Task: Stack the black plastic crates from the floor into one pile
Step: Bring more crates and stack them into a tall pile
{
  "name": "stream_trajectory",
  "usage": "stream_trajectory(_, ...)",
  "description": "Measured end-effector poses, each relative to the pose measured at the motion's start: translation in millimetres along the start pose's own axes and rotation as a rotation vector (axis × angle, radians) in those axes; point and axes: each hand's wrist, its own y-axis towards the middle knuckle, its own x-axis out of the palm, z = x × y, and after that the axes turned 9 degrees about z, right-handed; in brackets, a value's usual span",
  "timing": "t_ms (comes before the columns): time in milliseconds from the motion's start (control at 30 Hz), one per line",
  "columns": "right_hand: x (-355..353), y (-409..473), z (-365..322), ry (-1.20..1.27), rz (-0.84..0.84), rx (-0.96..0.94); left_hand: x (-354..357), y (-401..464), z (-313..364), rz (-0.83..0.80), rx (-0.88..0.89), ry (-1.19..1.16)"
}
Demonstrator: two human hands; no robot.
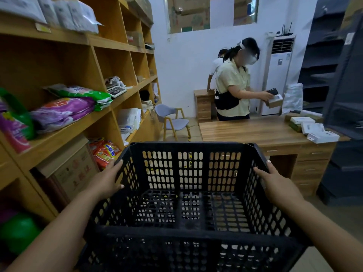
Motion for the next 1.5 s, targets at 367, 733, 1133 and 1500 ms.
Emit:
stream_trajectory(367, -11, 21, -18, 0.050, 0.036, -0.026, 8, 17, -24, 0.048, 0.007, -0.051)
stream_trajectory(733, -8, 46, -119, 0.048, 0.050, -0.039, -5, 84, -128, 0.061, 0.042, -0.143)
stream_trajectory(1133, -5, 44, -161, 0.000, 0.043, -0.001, 16, 88, -147, -0.022, 0.008, -0.038)
stream_trajectory(1500, -6, 45, -171, 0.017, 0.032, -0.018, 13, 90, -160, 0.011, 0.040, -0.070)
